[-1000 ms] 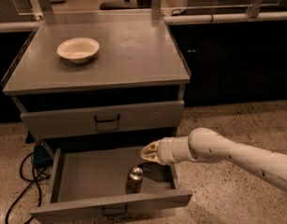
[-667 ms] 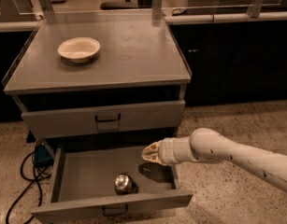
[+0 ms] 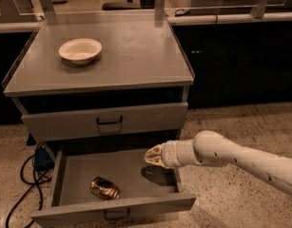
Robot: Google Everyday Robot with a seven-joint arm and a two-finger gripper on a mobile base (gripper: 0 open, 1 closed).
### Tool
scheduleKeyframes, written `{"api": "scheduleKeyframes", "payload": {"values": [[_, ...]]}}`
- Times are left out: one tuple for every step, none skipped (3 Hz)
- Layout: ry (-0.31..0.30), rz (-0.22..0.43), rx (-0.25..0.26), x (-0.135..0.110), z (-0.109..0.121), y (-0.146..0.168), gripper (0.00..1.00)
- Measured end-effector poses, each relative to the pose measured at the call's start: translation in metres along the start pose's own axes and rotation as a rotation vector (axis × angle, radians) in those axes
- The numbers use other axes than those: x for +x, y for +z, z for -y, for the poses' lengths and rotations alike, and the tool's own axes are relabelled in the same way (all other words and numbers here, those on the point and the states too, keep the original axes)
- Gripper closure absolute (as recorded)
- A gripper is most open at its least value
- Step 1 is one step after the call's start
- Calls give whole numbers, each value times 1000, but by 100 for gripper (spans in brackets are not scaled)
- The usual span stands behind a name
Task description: Pick orange can from middle drawer and place on counter
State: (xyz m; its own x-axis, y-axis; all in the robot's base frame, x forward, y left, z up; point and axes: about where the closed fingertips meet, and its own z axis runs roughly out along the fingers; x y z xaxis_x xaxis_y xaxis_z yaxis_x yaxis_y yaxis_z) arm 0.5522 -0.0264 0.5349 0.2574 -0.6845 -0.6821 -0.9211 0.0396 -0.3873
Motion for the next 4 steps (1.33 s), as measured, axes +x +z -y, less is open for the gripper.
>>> {"api": "scheduleKeyframes", "payload": {"values": [[-1, 0, 0, 0, 0, 0, 34], [-3, 1, 1, -1, 1, 1, 11], [-3, 53, -20, 6, -3, 35, 0], [7, 125, -85, 11, -17, 113, 0]]}}
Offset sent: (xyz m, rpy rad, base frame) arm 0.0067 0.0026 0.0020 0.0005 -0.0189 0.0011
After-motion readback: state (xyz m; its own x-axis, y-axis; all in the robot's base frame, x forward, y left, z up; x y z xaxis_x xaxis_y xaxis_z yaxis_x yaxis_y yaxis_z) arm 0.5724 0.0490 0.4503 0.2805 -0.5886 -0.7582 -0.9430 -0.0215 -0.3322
